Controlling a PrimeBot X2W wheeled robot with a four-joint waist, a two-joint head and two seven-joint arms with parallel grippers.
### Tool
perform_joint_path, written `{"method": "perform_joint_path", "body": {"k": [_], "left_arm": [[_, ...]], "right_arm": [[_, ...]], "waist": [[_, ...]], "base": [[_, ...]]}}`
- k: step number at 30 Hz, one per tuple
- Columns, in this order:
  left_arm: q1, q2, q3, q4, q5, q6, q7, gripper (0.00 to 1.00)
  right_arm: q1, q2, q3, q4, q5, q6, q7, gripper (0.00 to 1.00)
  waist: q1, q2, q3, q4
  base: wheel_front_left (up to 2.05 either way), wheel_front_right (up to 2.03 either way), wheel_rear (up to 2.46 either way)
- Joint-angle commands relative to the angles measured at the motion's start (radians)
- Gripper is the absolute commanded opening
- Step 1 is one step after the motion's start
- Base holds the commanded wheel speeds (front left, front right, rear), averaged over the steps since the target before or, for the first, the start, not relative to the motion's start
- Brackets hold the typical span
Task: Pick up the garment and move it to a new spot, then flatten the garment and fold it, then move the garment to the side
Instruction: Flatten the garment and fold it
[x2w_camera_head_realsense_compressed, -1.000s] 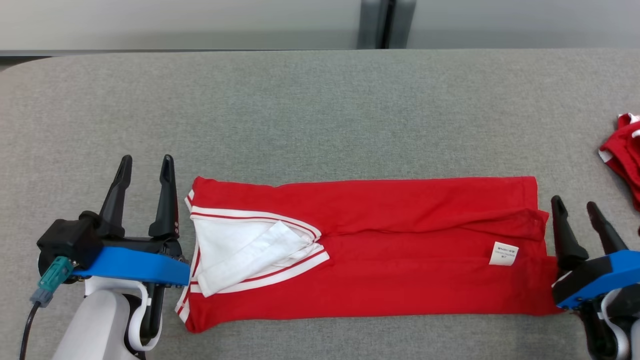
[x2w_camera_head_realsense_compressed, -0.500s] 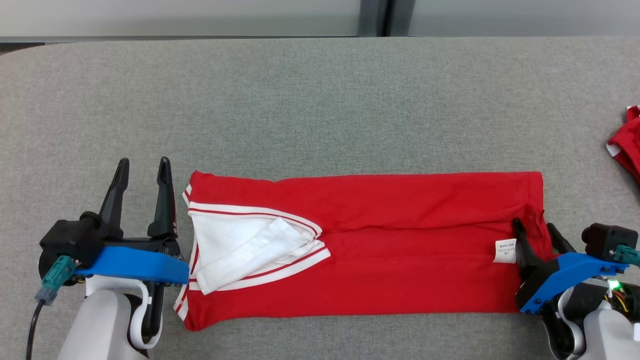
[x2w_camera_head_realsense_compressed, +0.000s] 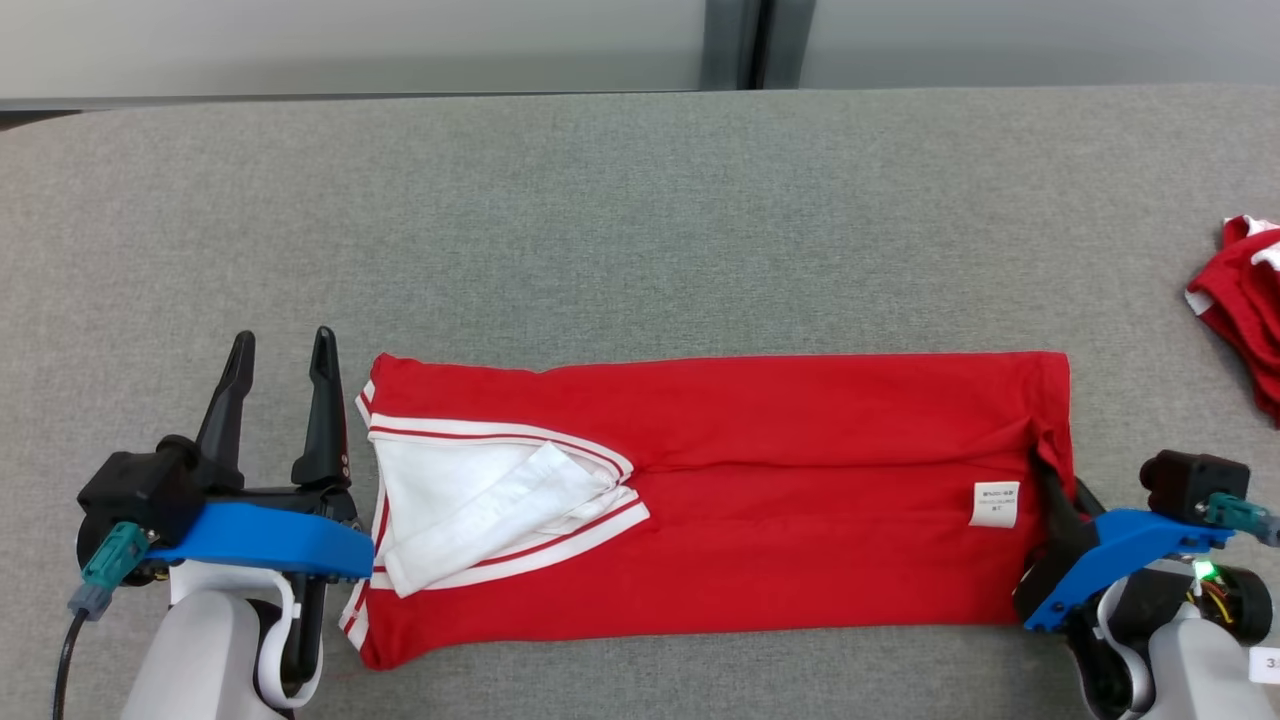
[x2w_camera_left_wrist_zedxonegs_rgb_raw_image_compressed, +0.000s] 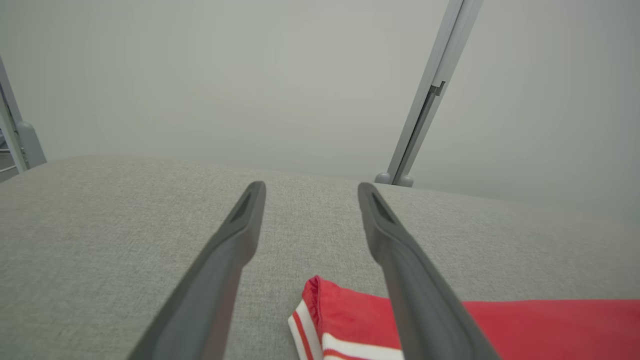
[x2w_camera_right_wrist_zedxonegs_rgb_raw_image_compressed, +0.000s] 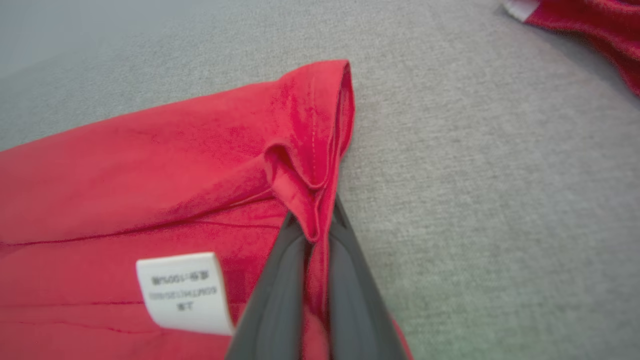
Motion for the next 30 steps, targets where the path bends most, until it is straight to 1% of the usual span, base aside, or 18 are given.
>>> {"method": "perform_joint_path", "body": {"k": [1,2,4,11,14,17,21,24,27,30], "left_arm": [[0.011,0.000,0.002,0.000,0.008,-0.004,-0.004,1.00],[0.013,-0.001,0.010,-0.002,0.007,-0.005,-0.004,1.00],[0.017,-0.001,0.013,-0.003,0.007,-0.005,-0.004,1.00],[0.031,-0.008,0.023,-0.005,0.013,-0.008,-0.004,1.00],[0.033,-0.010,0.024,-0.006,0.013,-0.009,-0.004,1.00],[0.038,-0.012,0.026,-0.006,0.010,-0.009,-0.004,1.00],[0.038,-0.013,0.028,-0.007,0.005,-0.009,-0.004,1.00],[0.033,-0.012,0.025,-0.009,0.001,-0.009,-0.004,1.00],[0.029,-0.006,0.027,-0.012,-0.002,-0.009,-0.004,1.00],[0.030,-0.003,0.032,-0.016,-0.002,-0.009,-0.004,1.00]], "right_arm": [[0.011,-0.002,-0.009,-0.008,-0.003,0.000,0.003,0.00],[0.010,-0.004,-0.027,-0.035,-0.001,0.000,0.009,0.00],[0.012,-0.010,-0.040,-0.050,-0.005,0.000,0.016,0.00],[0.051,-0.068,-0.150,-0.206,-0.036,0.000,0.104,0.00],[0.078,-0.066,-0.188,-0.304,-0.052,0.000,0.157,0.00],[0.107,-0.050,-0.195,-0.394,-0.060,0.000,0.209,0.00],[0.141,-0.023,-0.139,-0.481,-0.045,0.000,0.262,0.00],[0.159,-0.008,-0.056,-0.526,-0.025,0.000,0.288,0.00],[0.154,-0.002,0.070,-0.544,-0.004,0.000,0.297,0.00],[0.116,-0.001,0.223,-0.532,0.015,0.000,0.299,0.00]], "waist": [[0.0000,0.0000,-0.003,-0.005],[0.0000,0.0000,-0.008,-0.013],[0.0000,0.0000,-0.011,-0.016],[0.0000,0.0000,-0.031,-0.024],[0.0000,0.0000,-0.037,-0.024],[0.0000,0.0000,-0.040,-0.022],[0.0000,0.0000,-0.042,-0.019],[0.0000,0.0000,-0.040,-0.014],[0.0000,0.0000,-0.036,-0.012],[0.0000,0.0000,-0.032,-0.013]], "base": [[0.00,0.00,0.00],[0.00,0.00,0.00],[0.00,0.00,0.00],[0.00,0.00,0.00],[0.00,0.00,0.00],[0.00,0.00,0.00],[0.00,0.00,0.00],[0.00,0.00,0.00],[0.00,0.00,0.00],[0.00,0.00,0.00]]}}
